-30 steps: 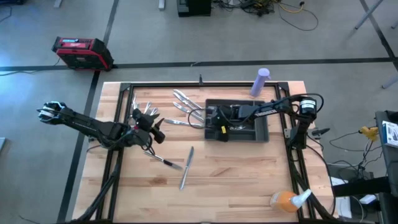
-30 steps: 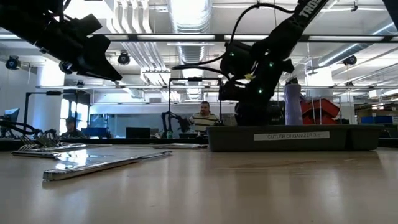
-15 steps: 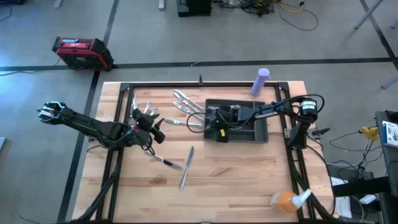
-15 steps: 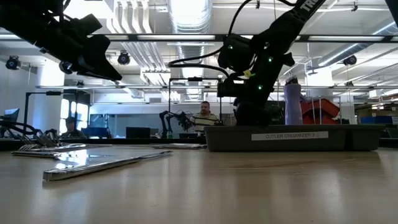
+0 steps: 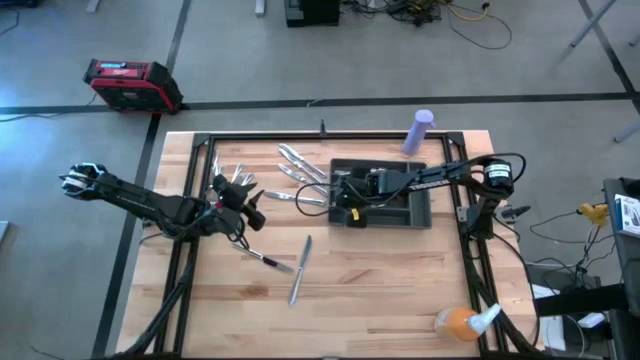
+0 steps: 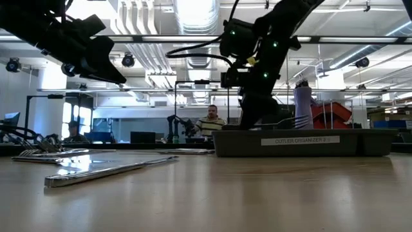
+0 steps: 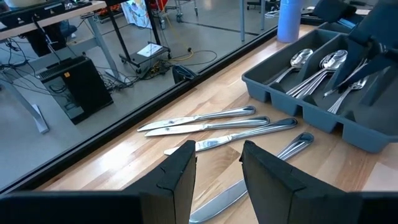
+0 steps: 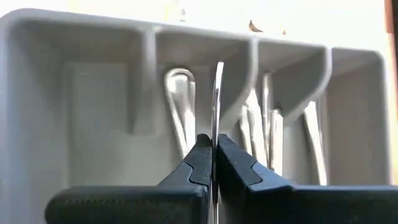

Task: Sort silverware
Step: Put the silver fork into the gray silverware tray

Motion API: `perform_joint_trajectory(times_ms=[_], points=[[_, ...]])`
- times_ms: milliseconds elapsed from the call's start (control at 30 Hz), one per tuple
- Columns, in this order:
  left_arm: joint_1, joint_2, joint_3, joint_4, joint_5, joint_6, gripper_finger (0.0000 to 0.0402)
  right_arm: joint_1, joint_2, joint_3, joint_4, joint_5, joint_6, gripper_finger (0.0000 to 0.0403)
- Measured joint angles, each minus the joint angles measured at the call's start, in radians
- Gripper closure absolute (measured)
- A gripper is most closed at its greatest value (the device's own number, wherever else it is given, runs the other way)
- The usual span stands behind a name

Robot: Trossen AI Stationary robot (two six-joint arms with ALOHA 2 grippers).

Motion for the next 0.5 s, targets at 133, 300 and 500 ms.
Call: perform_joint_trajectory(times_ms=[133, 300, 500], points=[[0.0, 0.0, 0.0, 0.0, 0.0, 0.0, 0.0284, 0.001, 0.0, -0.019, 0.015, 0.079, -0.018, 0.0403], [0.0, 0.0, 0.0, 0.0, 0.0, 0.0, 0.0284, 0.012, 0.001, -0.082, 0.163, 0.092, -0.084, 0.0403], [0.0, 0.0, 0.0, 0.001, 0.0, 0.0, 0.0284, 0.032, -0.001, -0.123, 0.267, 0.13, -0.12, 0.0403]])
